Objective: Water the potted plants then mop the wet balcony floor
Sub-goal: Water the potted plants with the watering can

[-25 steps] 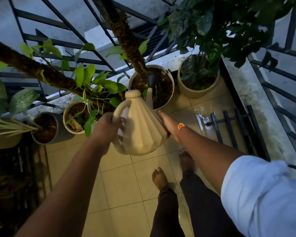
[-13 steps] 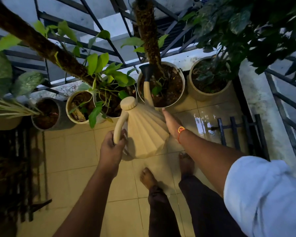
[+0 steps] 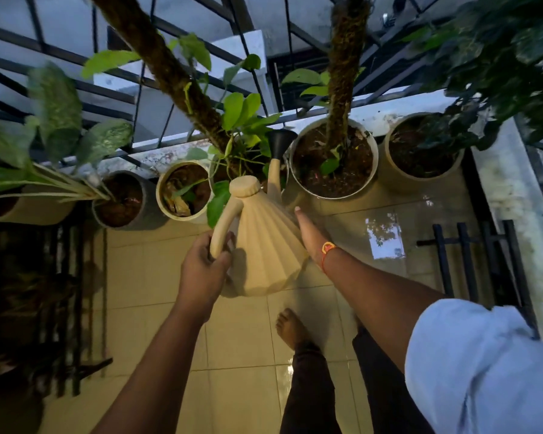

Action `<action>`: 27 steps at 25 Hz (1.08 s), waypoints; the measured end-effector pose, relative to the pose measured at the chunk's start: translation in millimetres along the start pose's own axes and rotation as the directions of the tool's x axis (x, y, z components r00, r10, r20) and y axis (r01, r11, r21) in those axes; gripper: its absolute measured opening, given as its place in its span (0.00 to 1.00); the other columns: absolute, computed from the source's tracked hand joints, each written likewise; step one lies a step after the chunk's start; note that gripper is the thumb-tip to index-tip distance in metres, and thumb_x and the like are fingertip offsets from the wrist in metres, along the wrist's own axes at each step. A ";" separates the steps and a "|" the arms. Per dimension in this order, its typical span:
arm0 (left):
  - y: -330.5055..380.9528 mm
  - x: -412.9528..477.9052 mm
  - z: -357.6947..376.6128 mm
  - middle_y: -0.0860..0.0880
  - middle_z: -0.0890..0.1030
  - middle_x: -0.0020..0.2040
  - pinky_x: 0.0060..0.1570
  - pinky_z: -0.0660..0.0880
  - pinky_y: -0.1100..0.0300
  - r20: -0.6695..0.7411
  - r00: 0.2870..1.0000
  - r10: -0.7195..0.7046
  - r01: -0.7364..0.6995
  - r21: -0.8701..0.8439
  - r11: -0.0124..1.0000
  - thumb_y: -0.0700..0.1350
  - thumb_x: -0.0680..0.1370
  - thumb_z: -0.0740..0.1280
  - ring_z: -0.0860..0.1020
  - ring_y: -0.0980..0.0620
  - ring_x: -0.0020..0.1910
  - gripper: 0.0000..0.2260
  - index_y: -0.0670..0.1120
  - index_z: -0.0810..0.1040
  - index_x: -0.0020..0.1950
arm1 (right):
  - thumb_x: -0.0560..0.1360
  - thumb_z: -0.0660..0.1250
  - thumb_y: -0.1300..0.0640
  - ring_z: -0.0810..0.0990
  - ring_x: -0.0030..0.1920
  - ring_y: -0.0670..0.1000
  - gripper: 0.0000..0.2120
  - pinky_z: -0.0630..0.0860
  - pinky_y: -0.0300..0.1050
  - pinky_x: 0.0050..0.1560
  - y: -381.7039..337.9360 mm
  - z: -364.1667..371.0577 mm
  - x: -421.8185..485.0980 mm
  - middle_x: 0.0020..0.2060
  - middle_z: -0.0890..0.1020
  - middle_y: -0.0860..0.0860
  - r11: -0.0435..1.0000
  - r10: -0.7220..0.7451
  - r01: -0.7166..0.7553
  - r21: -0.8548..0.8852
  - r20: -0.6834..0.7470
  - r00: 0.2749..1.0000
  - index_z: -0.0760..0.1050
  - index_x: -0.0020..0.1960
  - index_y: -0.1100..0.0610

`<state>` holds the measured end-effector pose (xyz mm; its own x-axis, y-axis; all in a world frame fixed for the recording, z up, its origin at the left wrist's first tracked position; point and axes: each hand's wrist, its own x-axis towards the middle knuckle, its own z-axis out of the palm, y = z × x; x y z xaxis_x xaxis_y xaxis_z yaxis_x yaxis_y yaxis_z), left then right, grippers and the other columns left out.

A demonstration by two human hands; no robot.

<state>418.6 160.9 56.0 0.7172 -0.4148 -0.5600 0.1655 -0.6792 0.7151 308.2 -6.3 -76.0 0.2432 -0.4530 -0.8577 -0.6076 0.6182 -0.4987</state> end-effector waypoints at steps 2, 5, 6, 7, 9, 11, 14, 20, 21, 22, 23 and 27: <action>-2.0 3.9 -23.3 0.45 0.83 0.58 0.55 0.78 0.50 0.001 1.000 0.010 -0.010 0.013 1.000 0.39 0.82 0.68 0.80 0.46 0.59 0.13 0.48 0.80 0.66 | 0.75 0.55 0.27 0.77 0.50 0.53 0.32 0.70 0.50 0.51 -1.9 20.5 -8.7 0.55 0.79 0.51 0.999 0.039 -0.039 -0.008 0.041 0.998 0.77 0.67 0.46; -7.7 9.1 -56.6 0.48 0.83 0.57 0.60 0.78 0.45 -0.016 1.000 -0.010 0.010 0.016 1.000 0.41 0.82 0.69 0.79 0.47 0.60 0.11 0.53 0.80 0.63 | 0.76 0.55 0.27 0.77 0.45 0.50 0.32 0.70 0.49 0.48 -3.4 48.1 -20.2 0.50 0.79 0.49 0.998 0.058 -0.056 -0.016 0.089 0.994 0.77 0.66 0.47; -9.3 11.4 -65.3 0.48 0.83 0.57 0.61 0.78 0.43 -0.027 0.999 -0.018 0.018 0.014 1.000 0.43 0.82 0.69 0.80 0.47 0.59 0.10 0.53 0.80 0.62 | 0.76 0.55 0.27 0.77 0.46 0.50 0.32 0.70 0.49 0.48 -4.5 55.2 -22.8 0.49 0.79 0.49 0.998 0.060 -0.058 -0.015 0.105 0.993 0.77 0.66 0.48; -10.3 13.4 -72.7 0.48 0.84 0.57 0.62 0.78 0.42 -0.041 0.999 -0.022 0.022 0.012 1.000 0.44 0.82 0.69 0.80 0.47 0.59 0.10 0.53 0.80 0.62 | 0.76 0.54 0.26 0.78 0.48 0.52 0.33 0.72 0.50 0.50 -6.2 61.7 -25.4 0.49 0.79 0.49 0.998 0.063 -0.062 -0.014 0.127 0.990 0.76 0.67 0.49; -9.0 18.2 -82.7 0.47 0.84 0.56 0.62 0.78 0.40 -0.055 0.998 -0.022 0.023 0.012 1.000 0.47 0.82 0.70 0.80 0.46 0.58 0.07 0.54 0.81 0.59 | 0.76 0.54 0.25 0.79 0.51 0.53 0.33 0.74 0.52 0.53 -10.1 71.1 -27.9 0.50 0.80 0.50 0.998 0.065 -0.065 -0.009 0.162 0.985 0.76 0.67 0.47; -4.5 23.7 -87.5 0.46 0.84 0.56 0.61 0.79 0.40 -0.050 0.999 -0.012 0.014 0.023 1.000 0.49 0.82 0.70 0.81 0.44 0.58 0.04 0.56 0.80 0.55 | 0.75 0.53 0.25 0.80 0.52 0.53 0.33 0.76 0.52 0.57 -14.3 75.3 -29.3 0.50 0.81 0.50 0.998 0.068 -0.067 -0.012 0.177 0.982 0.76 0.67 0.47; 3.9 30.7 -88.1 0.45 0.84 0.54 0.59 0.80 0.41 -0.036 0.999 0.024 -0.021 0.063 0.998 0.49 0.82 0.70 0.82 0.44 0.56 0.02 0.56 0.80 0.52 | 0.75 0.53 0.25 0.81 0.57 0.56 0.37 0.76 0.55 0.64 -17.0 75.6 -27.1 0.58 0.82 0.53 0.996 0.089 -0.087 -0.019 0.207 0.974 0.75 0.70 0.50; 24.1 49.9 -77.7 0.44 0.83 0.54 0.58 0.79 0.42 -0.052 0.998 -0.024 0.029 0.092 0.995 0.51 0.82 0.69 0.81 0.41 0.57 0.11 0.47 0.81 0.62 | 0.76 0.51 0.25 0.82 0.55 0.54 0.39 0.79 0.50 0.51 -28.9 55.6 -23.9 0.57 0.83 0.54 0.992 0.120 -0.124 0.001 0.243 0.963 0.71 0.74 0.51; 27.4 52.5 -77.3 0.44 0.83 0.55 0.59 0.78 0.42 -0.050 0.998 -0.031 0.035 0.094 0.995 0.51 0.82 0.69 0.81 0.40 0.58 0.12 0.47 0.81 0.62 | 0.76 0.51 0.25 0.82 0.55 0.54 0.39 0.80 0.51 0.53 -30.6 53.2 -23.0 0.56 0.83 0.54 0.992 0.120 -0.125 0.006 0.251 0.961 0.72 0.73 0.51; 30.5 54.9 -76.7 0.44 0.84 0.56 0.60 0.78 0.42 -0.047 0.998 -0.035 0.039 0.098 0.994 0.51 0.83 0.68 0.81 0.41 0.58 0.13 0.46 0.80 0.64 | 0.77 0.51 0.25 0.83 0.56 0.56 0.38 0.80 0.53 0.57 -32.4 51.6 -21.8 0.57 0.84 0.55 0.992 0.120 -0.128 0.012 0.259 0.958 0.73 0.73 0.51; 33.8 56.4 -76.6 0.44 0.84 0.57 0.62 0.78 0.41 -0.046 0.998 -0.039 0.044 0.102 0.994 0.51 0.83 0.68 0.81 0.42 0.58 0.14 0.46 0.80 0.65 | 0.77 0.51 0.26 0.83 0.57 0.56 0.38 0.80 0.55 0.60 -33.8 50.8 -20.8 0.58 0.83 0.56 0.992 0.121 -0.129 0.014 0.265 0.957 0.73 0.73 0.52; 45.3 61.5 -77.1 0.46 0.83 0.57 0.62 0.78 0.38 -0.061 0.998 -0.036 0.043 0.135 0.990 0.52 0.82 0.68 0.80 0.43 0.58 0.09 0.50 0.79 0.61 | 0.78 0.50 0.27 0.82 0.60 0.58 0.38 0.78 0.59 0.64 -39.3 50.8 -19.7 0.61 0.83 0.57 0.990 0.125 -0.141 0.028 0.315 0.941 0.72 0.73 0.53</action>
<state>522.4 151.3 86.2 0.7506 -0.3530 -0.5586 0.1033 -0.7723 0.6268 365.7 11.0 -45.8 0.3912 -0.1467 -0.9085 -0.6141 0.6936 -0.3764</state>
